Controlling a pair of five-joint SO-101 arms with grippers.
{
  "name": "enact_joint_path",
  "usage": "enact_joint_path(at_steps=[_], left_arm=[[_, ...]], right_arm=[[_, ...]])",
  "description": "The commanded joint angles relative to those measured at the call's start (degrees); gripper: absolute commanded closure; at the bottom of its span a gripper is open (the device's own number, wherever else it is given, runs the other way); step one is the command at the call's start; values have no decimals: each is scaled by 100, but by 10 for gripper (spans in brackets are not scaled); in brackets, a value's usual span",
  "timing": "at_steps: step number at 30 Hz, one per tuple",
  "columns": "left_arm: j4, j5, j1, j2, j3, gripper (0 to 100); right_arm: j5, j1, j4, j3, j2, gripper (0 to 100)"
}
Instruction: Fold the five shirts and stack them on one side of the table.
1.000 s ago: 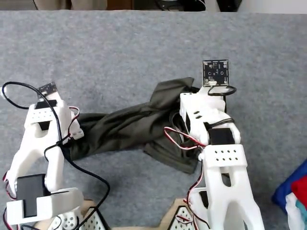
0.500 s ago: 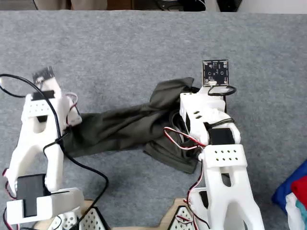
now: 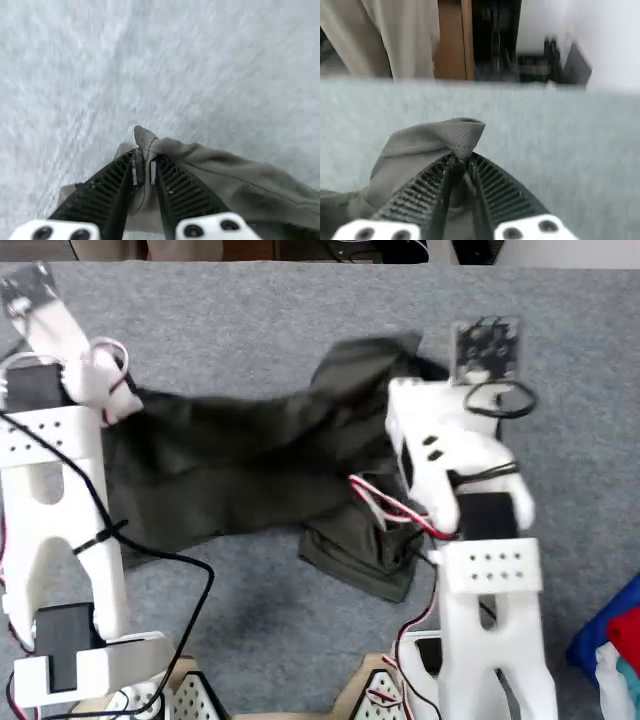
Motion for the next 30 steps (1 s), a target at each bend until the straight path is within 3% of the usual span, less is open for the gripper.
enact_joint_path(at_steps=[1,5,11,17,30], left_arm=[[369,18,53,-84,-1433,981],[879,18,62,-84,-2646,981],[1363,18,35,-92,-4193,981],[1679,-246,18,-92,-5477,981],[1697,-580,-668,-110,-6391,981]], right_arm=[[18,-57,343,-1525,13,994],[132,-57,747,-2712,40,994],[1222,-57,1002,-3916,48,994],[1802,-57,976,-4778,48,994],[2400,-31,967,-6264,57,995]])
